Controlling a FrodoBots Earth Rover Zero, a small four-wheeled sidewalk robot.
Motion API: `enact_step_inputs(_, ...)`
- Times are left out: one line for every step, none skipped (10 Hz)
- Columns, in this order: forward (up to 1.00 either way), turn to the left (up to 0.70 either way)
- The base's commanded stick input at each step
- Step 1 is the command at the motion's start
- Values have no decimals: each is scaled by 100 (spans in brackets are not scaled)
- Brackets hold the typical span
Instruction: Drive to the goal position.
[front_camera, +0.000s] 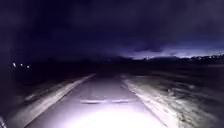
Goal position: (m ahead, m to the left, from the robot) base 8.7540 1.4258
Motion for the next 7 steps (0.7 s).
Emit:
enact_step_inputs(85, 0)
enact_step_inputs(85, 0)
enact_step_inputs(85, 0)
enact_step_inputs(85, 0)
enact_step_inputs(85, 0)
enact_step_inputs(85, 0)
enact_step_inputs(85, 0)
